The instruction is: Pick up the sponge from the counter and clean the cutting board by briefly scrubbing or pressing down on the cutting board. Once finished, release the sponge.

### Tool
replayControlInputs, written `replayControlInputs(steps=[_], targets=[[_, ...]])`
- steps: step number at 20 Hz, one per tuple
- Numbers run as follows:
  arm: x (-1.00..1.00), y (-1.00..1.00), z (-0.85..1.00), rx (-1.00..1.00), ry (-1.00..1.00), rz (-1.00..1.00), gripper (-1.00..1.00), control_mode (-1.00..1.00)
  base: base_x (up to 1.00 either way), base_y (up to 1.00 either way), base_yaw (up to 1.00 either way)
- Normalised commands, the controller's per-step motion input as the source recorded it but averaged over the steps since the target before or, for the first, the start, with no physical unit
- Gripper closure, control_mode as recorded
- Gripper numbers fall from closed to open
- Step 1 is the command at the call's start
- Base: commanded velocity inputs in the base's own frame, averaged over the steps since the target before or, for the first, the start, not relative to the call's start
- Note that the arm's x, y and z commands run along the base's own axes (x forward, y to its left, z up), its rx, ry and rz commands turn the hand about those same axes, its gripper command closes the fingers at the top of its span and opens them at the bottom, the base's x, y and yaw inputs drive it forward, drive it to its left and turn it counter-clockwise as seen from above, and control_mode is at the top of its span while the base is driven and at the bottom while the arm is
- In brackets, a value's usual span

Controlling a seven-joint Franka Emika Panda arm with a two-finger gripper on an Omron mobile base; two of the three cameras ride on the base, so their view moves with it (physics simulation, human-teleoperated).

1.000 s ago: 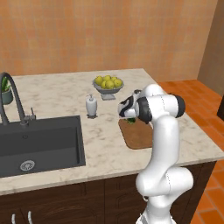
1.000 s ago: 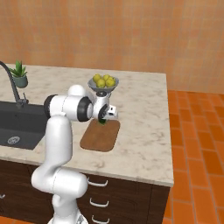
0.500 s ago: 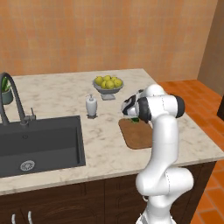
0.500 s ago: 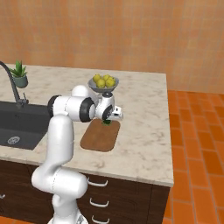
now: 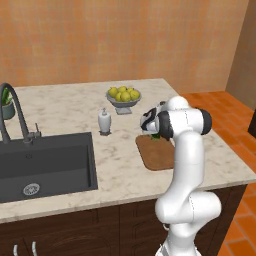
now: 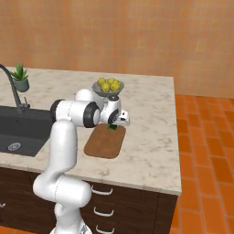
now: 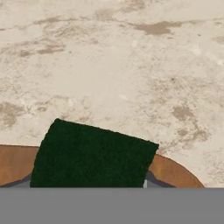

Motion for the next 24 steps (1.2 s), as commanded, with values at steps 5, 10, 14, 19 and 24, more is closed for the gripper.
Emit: replayControlInputs(steps=[5,10,14,19,24], targets=[[-0.29,-0.53,-0.67,0.00,0.00,0.00,1.00,-1.00,0.00,0.00,0.00],[-0.17,-0.48,-0.90,0.00,0.00,0.00,1.00,-1.00,0.00,0.00,0.00],[-0.28,-0.75,-0.14,0.00,-0.03,0.06,1.00,-1.00,0.00,0.00,0.00],[-0.70,-0.97,0.01,0.00,0.00,0.01,1.00,-1.00,0.00,0.00,0.00],[-0.76,-0.86,0.00,0.00,0.00,0.00,1.00,-1.00,0.00,0.00,0.00]])
